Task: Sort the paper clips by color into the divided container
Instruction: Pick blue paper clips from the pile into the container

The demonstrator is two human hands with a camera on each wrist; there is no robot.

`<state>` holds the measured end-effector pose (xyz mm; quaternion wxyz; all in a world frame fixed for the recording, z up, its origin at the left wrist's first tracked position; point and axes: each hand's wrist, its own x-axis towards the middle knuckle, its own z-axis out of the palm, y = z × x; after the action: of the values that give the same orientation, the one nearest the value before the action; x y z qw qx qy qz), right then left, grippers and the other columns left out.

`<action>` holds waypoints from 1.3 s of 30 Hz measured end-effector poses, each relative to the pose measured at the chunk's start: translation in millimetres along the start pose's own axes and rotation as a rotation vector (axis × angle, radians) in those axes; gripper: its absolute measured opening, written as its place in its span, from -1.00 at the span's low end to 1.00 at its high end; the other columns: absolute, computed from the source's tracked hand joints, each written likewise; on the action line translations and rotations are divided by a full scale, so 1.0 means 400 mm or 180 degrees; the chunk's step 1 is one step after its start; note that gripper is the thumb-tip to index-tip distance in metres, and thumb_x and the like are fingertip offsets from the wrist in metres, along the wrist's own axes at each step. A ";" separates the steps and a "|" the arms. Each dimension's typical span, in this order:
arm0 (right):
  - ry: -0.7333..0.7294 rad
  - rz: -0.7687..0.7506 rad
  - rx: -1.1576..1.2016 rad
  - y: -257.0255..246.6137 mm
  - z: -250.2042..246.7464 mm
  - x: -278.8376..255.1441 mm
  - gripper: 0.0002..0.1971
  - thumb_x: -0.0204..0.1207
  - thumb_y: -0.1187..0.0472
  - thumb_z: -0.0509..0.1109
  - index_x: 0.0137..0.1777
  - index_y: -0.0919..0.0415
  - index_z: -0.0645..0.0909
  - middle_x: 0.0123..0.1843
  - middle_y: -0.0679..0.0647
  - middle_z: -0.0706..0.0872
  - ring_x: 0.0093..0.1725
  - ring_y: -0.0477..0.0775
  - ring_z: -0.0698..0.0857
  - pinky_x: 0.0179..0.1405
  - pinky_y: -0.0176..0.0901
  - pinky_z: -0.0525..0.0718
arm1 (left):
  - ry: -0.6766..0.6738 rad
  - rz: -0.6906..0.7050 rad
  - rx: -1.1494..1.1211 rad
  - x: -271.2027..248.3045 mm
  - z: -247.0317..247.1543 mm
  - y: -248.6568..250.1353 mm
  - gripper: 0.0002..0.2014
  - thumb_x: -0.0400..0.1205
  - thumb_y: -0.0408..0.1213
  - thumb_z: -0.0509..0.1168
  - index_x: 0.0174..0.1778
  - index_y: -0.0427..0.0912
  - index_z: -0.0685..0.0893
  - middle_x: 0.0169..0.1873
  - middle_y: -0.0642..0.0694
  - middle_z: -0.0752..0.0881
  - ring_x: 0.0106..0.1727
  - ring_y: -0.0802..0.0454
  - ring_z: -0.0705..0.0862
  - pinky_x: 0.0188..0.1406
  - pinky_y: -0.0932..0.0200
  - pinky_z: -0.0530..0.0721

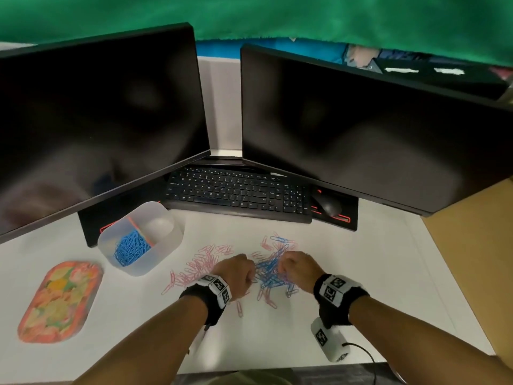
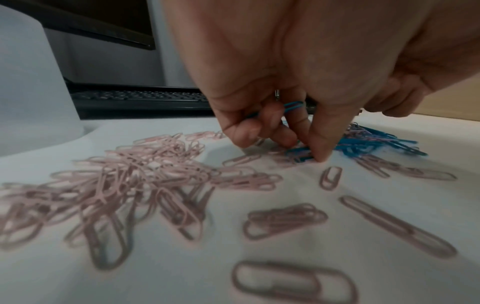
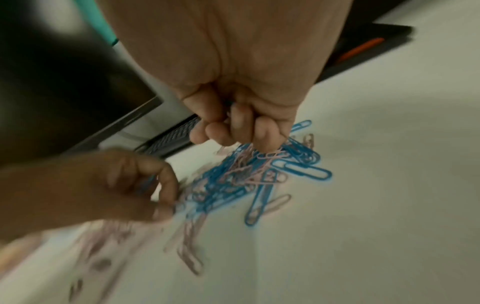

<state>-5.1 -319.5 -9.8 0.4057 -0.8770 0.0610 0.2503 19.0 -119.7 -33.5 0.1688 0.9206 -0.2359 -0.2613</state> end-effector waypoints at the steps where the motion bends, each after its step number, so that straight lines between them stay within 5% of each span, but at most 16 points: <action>1: 0.0041 -0.0099 -0.0260 -0.002 0.015 0.000 -0.77 0.51 0.30 0.20 -0.35 0.07 0.52 -0.31 -0.02 0.61 -0.27 0.00 0.57 -0.23 -0.10 0.62 | -0.0011 -0.0015 -0.0011 0.001 -0.004 -0.003 -0.90 0.56 -0.25 0.25 -0.08 -0.04 0.66 -0.01 0.00 0.63 0.00 -0.05 0.69 0.00 0.13 0.68; 3: 0.0034 -0.0222 -0.0493 -0.016 0.044 0.000 -0.86 0.49 0.28 0.26 -0.22 0.03 0.56 -0.27 -0.10 0.58 -0.23 0.00 0.58 -0.32 -0.18 0.54 | -0.0021 -0.0052 -0.0024 -0.001 -0.010 -0.009 -0.90 0.55 -0.28 0.23 -0.13 -0.03 0.65 -0.02 0.01 0.66 -0.01 -0.03 0.68 -0.01 0.14 0.68; 6: 0.0003 -0.0463 -0.0972 -0.034 0.080 0.016 -0.87 0.50 0.25 0.32 0.03 0.10 0.56 -0.11 -0.05 0.52 -0.11 0.03 0.53 -0.17 -0.23 0.41 | 0.0043 -0.0158 -0.0155 -0.007 -0.014 -0.021 -0.89 0.54 -0.28 0.26 -0.13 -0.02 0.68 -0.03 0.02 0.70 -0.02 -0.01 0.69 -0.03 0.18 0.68; 12: -0.0029 -0.0429 -0.1309 -0.049 0.109 0.039 -0.76 0.45 0.42 0.26 0.06 0.18 0.59 0.03 0.16 0.67 0.01 0.18 0.62 -0.11 -0.16 0.53 | 0.0325 -0.0466 -0.0745 -0.020 -0.033 -0.056 -0.89 0.46 -0.35 0.33 -0.25 -0.04 0.70 -0.24 0.08 0.70 -0.13 0.04 0.69 -0.17 0.27 0.63; 18: -0.0028 -0.0281 -0.0632 -0.047 0.092 0.045 -0.71 0.53 0.43 0.19 0.13 0.24 0.67 -0.04 0.16 0.68 -0.11 0.07 0.62 -0.22 -0.33 0.59 | 0.0559 -0.0560 -0.1300 -0.028 -0.051 -0.078 -0.72 0.52 -0.45 0.25 0.01 -0.09 0.78 -0.20 0.00 0.73 -0.14 0.09 0.65 -0.15 0.36 0.55; 22: -0.0123 -0.0138 -0.0205 -0.051 0.059 0.043 -0.78 0.57 0.36 0.24 0.05 0.22 0.71 -0.15 -0.10 0.66 -0.16 -0.13 0.62 -0.30 -0.56 0.48 | 0.0538 -0.0665 -0.1564 -0.022 -0.057 -0.093 -0.77 0.54 -0.39 0.30 -0.14 0.02 0.80 -0.25 0.10 0.72 -0.14 0.14 0.64 -0.26 0.52 0.46; 25: -0.0191 -0.0045 0.0251 -0.047 0.034 0.050 -0.87 0.59 0.33 0.29 -0.10 0.17 0.67 -0.07 -0.06 0.70 -0.04 -0.09 0.67 -0.15 -0.48 0.54 | 0.0475 -0.0759 -0.1761 -0.019 -0.066 -0.099 -0.78 0.52 -0.35 0.34 -0.29 0.10 0.75 -0.30 0.17 0.71 -0.18 0.16 0.63 -0.30 0.51 0.45; 29: -0.0221 0.0504 0.1242 -0.048 0.006 0.049 -0.87 0.61 0.30 0.27 -0.15 0.26 0.61 -0.48 -0.02 0.49 -0.47 -0.04 0.44 -0.38 -0.23 0.42 | 0.0484 -0.0902 -0.2068 -0.017 -0.072 -0.104 -0.83 0.49 -0.32 0.40 -0.36 0.06 0.72 -0.27 0.07 0.75 -0.15 0.06 0.68 -0.15 0.31 0.57; 32: -0.0116 0.0749 0.1787 -0.038 -0.001 0.044 -0.79 0.58 0.34 0.17 -0.23 0.31 0.59 -0.50 0.09 0.45 -0.53 0.01 0.35 -0.51 -0.25 0.31 | 0.0507 -0.0919 -0.2178 -0.016 -0.071 -0.109 -0.85 0.44 -0.33 0.41 -0.36 0.04 0.74 -0.19 -0.04 0.80 -0.08 -0.05 0.73 0.01 0.14 0.69; 39: 0.0041 0.0935 0.2236 -0.027 0.001 0.034 -0.79 0.54 0.30 0.13 -0.27 0.27 0.53 -0.48 0.12 0.53 -0.55 0.02 0.40 -0.58 -0.22 0.27 | 0.0519 -0.1036 -0.1745 -0.014 -0.073 -0.120 -0.76 0.57 -0.37 0.28 -0.03 0.05 0.76 -0.05 0.03 0.73 -0.06 0.08 0.68 -0.12 0.39 0.56</action>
<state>10.0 -310.8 -9.2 0.6410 -0.6679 0.2707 0.2641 47.8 -71.4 -28.6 0.3847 0.8844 0.0077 -0.2641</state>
